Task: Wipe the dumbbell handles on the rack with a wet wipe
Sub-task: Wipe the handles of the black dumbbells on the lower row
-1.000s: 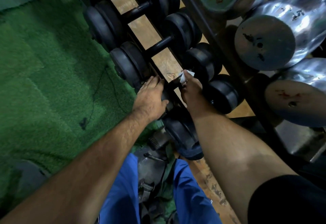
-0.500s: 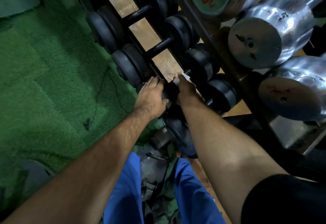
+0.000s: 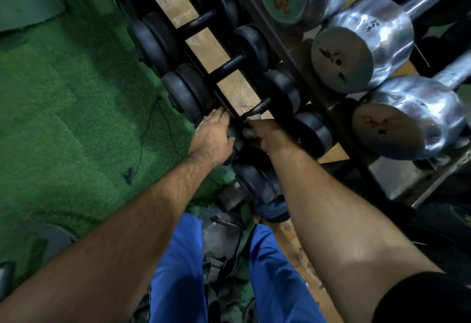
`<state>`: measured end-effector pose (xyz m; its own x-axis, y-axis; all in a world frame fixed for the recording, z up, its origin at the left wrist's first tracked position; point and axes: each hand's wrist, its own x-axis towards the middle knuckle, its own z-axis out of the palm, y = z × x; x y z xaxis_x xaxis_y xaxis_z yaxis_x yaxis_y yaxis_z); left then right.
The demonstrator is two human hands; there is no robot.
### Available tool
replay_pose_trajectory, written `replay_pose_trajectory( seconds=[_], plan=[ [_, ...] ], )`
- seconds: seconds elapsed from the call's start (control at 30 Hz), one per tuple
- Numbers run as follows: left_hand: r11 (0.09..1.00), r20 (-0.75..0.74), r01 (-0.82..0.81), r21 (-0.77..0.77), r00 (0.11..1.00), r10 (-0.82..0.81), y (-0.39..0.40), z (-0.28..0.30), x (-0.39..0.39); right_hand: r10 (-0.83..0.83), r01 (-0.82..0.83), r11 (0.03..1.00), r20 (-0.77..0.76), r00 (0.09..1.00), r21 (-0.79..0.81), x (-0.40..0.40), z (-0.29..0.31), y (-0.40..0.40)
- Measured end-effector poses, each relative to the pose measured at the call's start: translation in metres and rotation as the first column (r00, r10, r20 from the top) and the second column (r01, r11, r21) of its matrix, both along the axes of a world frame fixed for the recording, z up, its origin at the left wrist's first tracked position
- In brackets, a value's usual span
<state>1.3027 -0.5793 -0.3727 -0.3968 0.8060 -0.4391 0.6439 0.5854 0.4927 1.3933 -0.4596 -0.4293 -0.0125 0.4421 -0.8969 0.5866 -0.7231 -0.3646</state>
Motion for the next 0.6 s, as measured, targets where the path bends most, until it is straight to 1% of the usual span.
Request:
replay_pose_trajectory(
  seconds=[0.1, 0.17, 0.27, 0.33, 0.4, 0.5, 0.6],
  plan=[
    [0.998, -0.005, -0.056, 0.012, 0.998, 0.057, 0.000, 0.010, 0.000, -0.059, 0.060, 0.995, -0.021, 0.998, 0.083, 0.002, 0.006, -0.002],
    [0.996, -0.008, -0.084, 0.032, 0.996, 0.084, 0.001, 0.018, 0.001, -0.078, 0.088, 0.990, -0.097, 0.992, 0.111, 0.002, 0.014, -0.004],
    [0.990, -0.010, -0.128, 0.066, 0.992, 0.128, 0.004, 0.028, 0.002, -0.067, 0.090, 0.990, -0.197, 0.978, 0.107, -0.002, 0.030, -0.005],
    [0.984, -0.006, -0.165, 0.070, 0.986, 0.166, 0.006, 0.034, 0.001, -0.016, 0.048, 0.989, -0.217, 0.976, 0.140, -0.008, 0.036, -0.005],
    [0.977, -0.015, -0.201, 0.079, 0.979, 0.202, 0.009, 0.036, -0.003, 0.104, -0.053, 0.971, -0.211, 0.972, 0.234, -0.015, 0.038, -0.005],
    [0.967, -0.031, -0.234, 0.099, 0.971, 0.238, 0.017, 0.035, -0.016, 0.244, -0.152, 0.911, -0.206, 0.948, 0.383, -0.029, 0.035, 0.003],
    [0.971, -0.091, -0.203, 0.126, 0.972, 0.215, 0.027, 0.033, -0.033, 0.319, -0.214, 0.838, -0.132, 0.939, 0.502, -0.051, 0.023, 0.019]
  ],
)
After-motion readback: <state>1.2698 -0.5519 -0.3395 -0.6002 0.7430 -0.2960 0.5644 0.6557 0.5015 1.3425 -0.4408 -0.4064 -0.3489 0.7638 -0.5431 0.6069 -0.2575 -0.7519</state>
